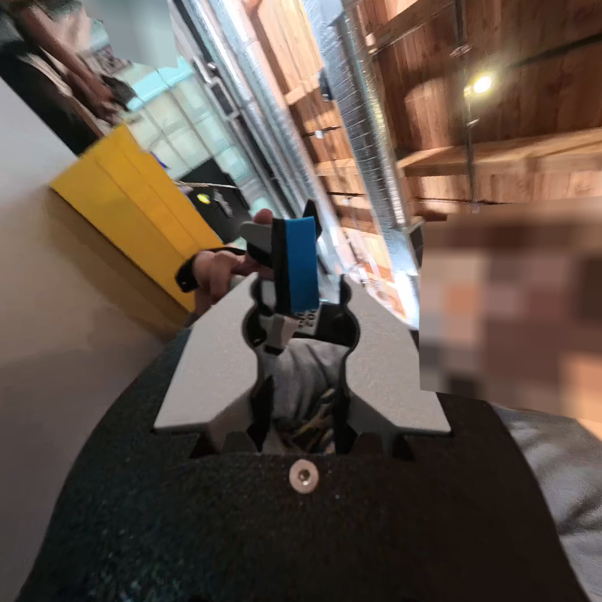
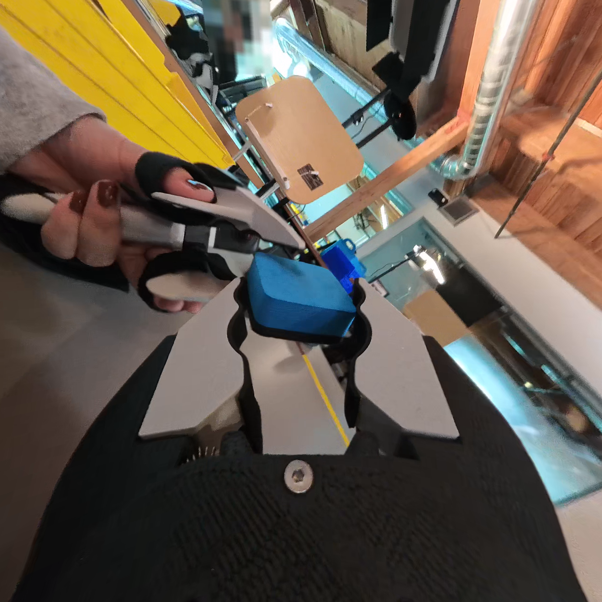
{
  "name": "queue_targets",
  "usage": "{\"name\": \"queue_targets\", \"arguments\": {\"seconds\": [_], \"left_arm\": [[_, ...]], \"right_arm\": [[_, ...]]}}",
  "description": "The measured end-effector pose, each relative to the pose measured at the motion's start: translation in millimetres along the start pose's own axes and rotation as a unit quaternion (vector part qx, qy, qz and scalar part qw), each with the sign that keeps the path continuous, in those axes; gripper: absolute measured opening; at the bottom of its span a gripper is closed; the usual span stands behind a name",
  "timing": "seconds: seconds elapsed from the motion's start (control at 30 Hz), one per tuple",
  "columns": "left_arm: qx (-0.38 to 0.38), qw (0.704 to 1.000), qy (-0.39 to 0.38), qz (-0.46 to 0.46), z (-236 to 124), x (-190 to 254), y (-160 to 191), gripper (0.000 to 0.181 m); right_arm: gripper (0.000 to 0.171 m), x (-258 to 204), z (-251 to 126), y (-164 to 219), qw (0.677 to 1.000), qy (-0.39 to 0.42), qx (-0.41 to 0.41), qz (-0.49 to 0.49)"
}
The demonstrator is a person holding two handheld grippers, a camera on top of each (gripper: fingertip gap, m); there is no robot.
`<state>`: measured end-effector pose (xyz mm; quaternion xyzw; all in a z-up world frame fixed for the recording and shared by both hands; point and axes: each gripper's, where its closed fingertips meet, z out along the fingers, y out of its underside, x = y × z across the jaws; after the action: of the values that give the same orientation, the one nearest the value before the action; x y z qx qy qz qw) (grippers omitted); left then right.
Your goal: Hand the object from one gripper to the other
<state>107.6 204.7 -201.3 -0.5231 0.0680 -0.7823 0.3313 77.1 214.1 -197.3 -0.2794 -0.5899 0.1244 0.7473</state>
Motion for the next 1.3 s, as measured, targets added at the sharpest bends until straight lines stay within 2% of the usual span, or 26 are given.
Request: {"name": "queue_targets", "arguments": {"seconds": [0.03, 0.07, 0.13, 0.2, 0.23, 0.3, 0.37, 0.43, 0.47, 0.5, 0.57, 0.6, 0.7, 0.87, 0.93, 1.1, 1.2, 1.23, 1.3], "left_arm": [[0.003, 0.999, -0.033, 0.033, -1, -6, -3, 0.058], [0.005, 0.995, -0.071, 0.073, -3, -12, -7, 0.069], [0.008, 0.973, -0.15, 0.174, -10, -21, -17, 0.079], [-0.003, 0.931, -0.228, 0.285, -19, -27, -25, 0.089], [-0.013, 0.9, -0.265, 0.347, -22, -28, -29, 0.093], [-0.045, 0.809, -0.34, 0.477, -29, -30, -34, 0.101], [-0.092, 0.677, -0.412, 0.604, -35, -33, -38, 0.102], [-0.15, 0.534, -0.445, 0.703, -35, -35, -34, 0.098], [-0.171, 0.472, -0.452, 0.737, -32, -36, -31, 0.099], [-0.19, 0.425, -0.45, 0.762, -28, -39, -27, 0.098], [-0.22, 0.367, -0.436, 0.792, -21, -44, -18, 0.088], [-0.223, 0.355, -0.429, 0.8, -18, -44, -15, 0.083], [-0.219, 0.358, -0.411, 0.809, -13, -40, -10, 0.066], [-0.229, 0.34, -0.384, 0.827, -9, -37, -2, 0.034], [-0.232, 0.343, -0.384, 0.825, -10, -38, -2, 0.027], [-0.216, 0.4, -0.408, 0.792, -14, -39, -10, 0.021], [-0.177, 0.417, -0.456, 0.767, -25, -34, -29, 0.021], [-0.16, 0.433, -0.463, 0.757, -28, -32, -33, 0.021], [-0.12, 0.488, -0.462, 0.73, -30, -24, -39, 0.021]], "right_arm": [[0.064, 3, 0, 5, 1.0, 0.004, -0.009, 0.02], [0.063, 8, 1, 10, 0.999, 0.011, -0.018, 0.044], [0.064, 14, 0, 19, 0.994, 0.007, -0.028, 0.109], [0.064, 20, -1, 27, 0.981, -0.001, -0.033, 0.192], [0.064, 22, -1, 31, 0.972, -0.007, -0.034, 0.232], [0.064, 24, -2, 37, 0.951, -0.024, -0.035, 0.308], [0.064, 21, -2, 38, 0.926, -0.05, -0.029, 0.372], [0.064, 17, -2, 39, 0.904, -0.079, -0.028, 0.418], [0.064, 13, -2, 39, 0.897, -0.093, -0.028, 0.432], [0.064, 10, -2, 39, 0.891, -0.107, -0.029, 0.44], [0.064, 3, -3, 39, 0.883, -0.13, -0.034, 0.45], [0.064, -2, -3, 38, 0.88, -0.142, -0.036, 0.452], [0.064, -11, -3, 35, 0.874, -0.169, -0.038, 0.453], [0.064, -23, -4, 30, 0.87, -0.202, -0.038, 0.449], [0.064, -26, -4, 29, 0.87, -0.21, -0.036, 0.444], [0.065, -18, -1, 28, 0.89, -0.173, -0.014, 0.421], [0.07, -4, -1, 27, 0.915, -0.125, 0.007, 0.384], [0.071, 1, -2, 26, 0.924, -0.106, 0.014, 0.367], [0.071, 11, -3, 23, 0.941, -0.071, 0.023, 0.33]]}}
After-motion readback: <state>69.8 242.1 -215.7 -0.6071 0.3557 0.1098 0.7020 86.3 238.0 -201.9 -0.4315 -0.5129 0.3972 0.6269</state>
